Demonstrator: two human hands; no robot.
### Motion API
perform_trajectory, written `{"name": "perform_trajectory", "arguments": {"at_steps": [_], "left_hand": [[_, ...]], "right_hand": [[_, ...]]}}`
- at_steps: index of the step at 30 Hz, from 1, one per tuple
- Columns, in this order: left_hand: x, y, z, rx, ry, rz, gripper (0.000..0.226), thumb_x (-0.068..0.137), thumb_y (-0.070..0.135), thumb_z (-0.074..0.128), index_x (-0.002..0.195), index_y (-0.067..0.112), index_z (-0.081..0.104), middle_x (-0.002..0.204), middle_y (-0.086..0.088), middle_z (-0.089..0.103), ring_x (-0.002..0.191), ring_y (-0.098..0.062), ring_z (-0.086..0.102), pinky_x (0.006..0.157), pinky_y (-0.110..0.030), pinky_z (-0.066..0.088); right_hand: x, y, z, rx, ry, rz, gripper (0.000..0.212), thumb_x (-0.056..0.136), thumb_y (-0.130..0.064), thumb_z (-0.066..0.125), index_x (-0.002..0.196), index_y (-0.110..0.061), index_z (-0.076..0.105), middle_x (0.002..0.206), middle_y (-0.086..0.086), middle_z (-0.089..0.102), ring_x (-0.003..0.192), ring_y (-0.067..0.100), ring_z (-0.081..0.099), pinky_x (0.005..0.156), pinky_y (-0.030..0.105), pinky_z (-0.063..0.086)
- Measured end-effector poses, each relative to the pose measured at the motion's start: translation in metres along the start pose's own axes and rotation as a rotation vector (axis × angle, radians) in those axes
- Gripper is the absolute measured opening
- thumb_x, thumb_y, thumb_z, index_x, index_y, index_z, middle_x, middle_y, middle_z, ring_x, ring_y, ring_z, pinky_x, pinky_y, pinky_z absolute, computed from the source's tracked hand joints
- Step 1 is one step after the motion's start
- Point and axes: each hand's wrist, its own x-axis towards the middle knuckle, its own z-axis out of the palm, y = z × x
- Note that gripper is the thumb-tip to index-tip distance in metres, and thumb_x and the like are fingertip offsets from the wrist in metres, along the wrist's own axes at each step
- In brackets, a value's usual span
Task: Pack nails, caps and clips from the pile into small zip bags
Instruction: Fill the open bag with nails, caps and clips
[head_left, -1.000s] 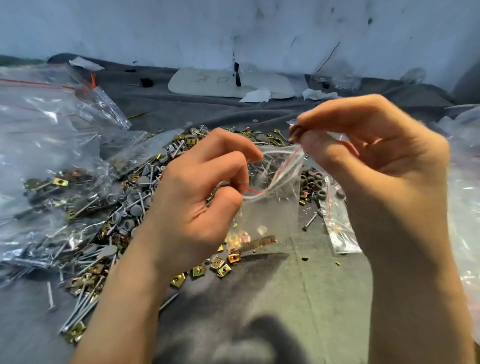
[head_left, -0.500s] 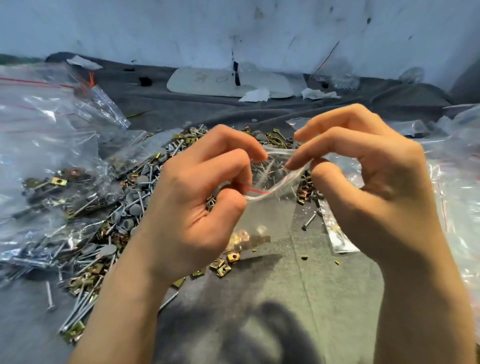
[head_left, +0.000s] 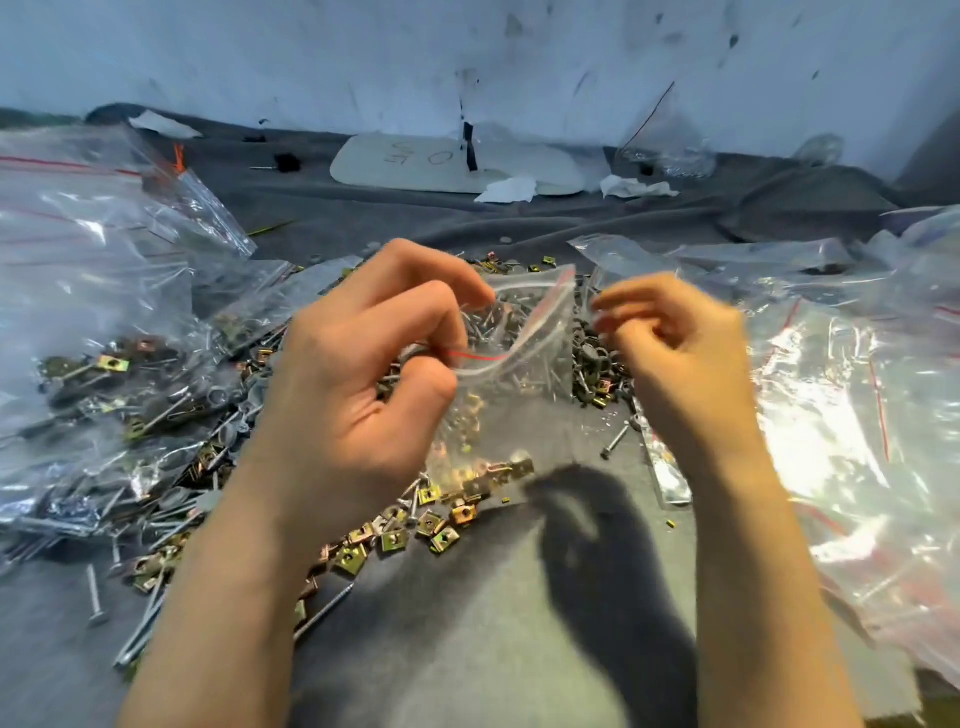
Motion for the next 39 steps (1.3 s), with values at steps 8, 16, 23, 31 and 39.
{"name": "perform_trajectory", "arguments": {"at_steps": [8,16,23,31,39], "left_hand": [[-0.002,-0.014,-0.010,0.023,0.129,-0.068,0.019,0.077,0.013,0.037,0.067,0.005,0.051,0.105,-0.008,0.061,0.097,-0.001,0.054,0.077,-0.016,0.038],[-0.004,-0.019,-0.016,0.027,0.186,-0.085,0.018,0.077,0.014,0.036,0.066,0.009,0.049,0.104,-0.009,0.062,0.098,-0.004,0.055,0.079,-0.020,0.040],[-0.004,-0.020,-0.018,0.010,0.194,-0.086,0.018,0.077,0.014,0.036,0.066,0.010,0.049,0.104,-0.010,0.061,0.098,-0.010,0.056,0.078,-0.026,0.043],[-0.004,-0.021,-0.016,-0.007,0.162,-0.082,0.016,0.079,0.015,0.037,0.066,0.016,0.047,0.103,-0.007,0.061,0.100,-0.005,0.055,0.077,-0.014,0.038],[-0.003,-0.020,-0.013,-0.004,0.140,-0.079,0.016,0.078,0.015,0.037,0.066,0.014,0.047,0.102,-0.006,0.061,0.098,-0.004,0.056,0.077,-0.013,0.037]], "right_hand": [[0.000,0.050,0.029,-0.523,-0.305,0.297,0.015,0.086,-0.011,0.063,0.090,-0.024,0.070,0.081,-0.003,0.065,0.079,0.018,0.061,0.073,0.030,0.050],[-0.005,0.045,0.052,-0.528,-0.304,0.217,0.019,0.088,-0.012,0.061,0.103,-0.021,0.068,0.099,0.002,0.065,0.091,0.022,0.061,0.076,0.030,0.047],[-0.007,0.045,0.054,-0.593,-0.298,0.174,0.028,0.087,-0.009,0.062,0.111,-0.023,0.063,0.106,0.005,0.062,0.098,0.027,0.058,0.082,0.037,0.049],[-0.007,0.045,0.054,-0.620,-0.277,0.147,0.012,0.086,-0.009,0.064,0.096,-0.015,0.063,0.100,0.004,0.054,0.093,0.026,0.055,0.079,0.039,0.048],[-0.007,0.045,0.053,-0.635,-0.310,0.128,0.022,0.089,-0.009,0.059,0.109,-0.020,0.061,0.100,0.005,0.058,0.093,0.027,0.056,0.075,0.039,0.049]]}}
